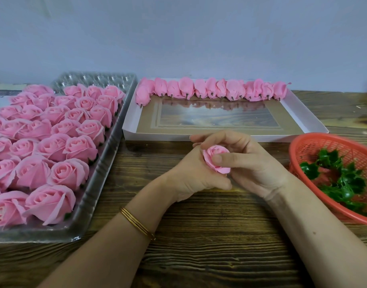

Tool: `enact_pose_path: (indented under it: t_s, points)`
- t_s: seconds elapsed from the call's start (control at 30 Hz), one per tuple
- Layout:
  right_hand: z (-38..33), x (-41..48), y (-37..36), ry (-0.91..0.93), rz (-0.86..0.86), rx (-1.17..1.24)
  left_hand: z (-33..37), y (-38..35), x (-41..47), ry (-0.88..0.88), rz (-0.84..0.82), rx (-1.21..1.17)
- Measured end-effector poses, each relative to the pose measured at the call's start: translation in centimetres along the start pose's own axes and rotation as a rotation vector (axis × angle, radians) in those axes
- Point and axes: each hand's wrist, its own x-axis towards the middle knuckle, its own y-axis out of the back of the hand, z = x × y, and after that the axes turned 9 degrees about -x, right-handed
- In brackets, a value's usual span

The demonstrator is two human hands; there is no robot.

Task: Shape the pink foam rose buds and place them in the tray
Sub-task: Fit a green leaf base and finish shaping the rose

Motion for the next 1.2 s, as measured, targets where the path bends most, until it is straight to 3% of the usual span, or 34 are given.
enact_pose_path:
  t_s: [0.37,0.83,1.2]
  points:
    - [0.41,0.22,0.10,-0.061,-0.026,0.001,0.34,0.09,-0.14,0.020,-0.059,-0.047]
    - [0.42,0.24,0.14,-0.115,-0.076,0.089,0.36,-0.03,-0.15,0.012,0.055,-0.020]
    - [0.51,0.45,0.48,-0.059,0.028,0.311,0.58,0.15,0.01,-0.132,0.201,-0.061]
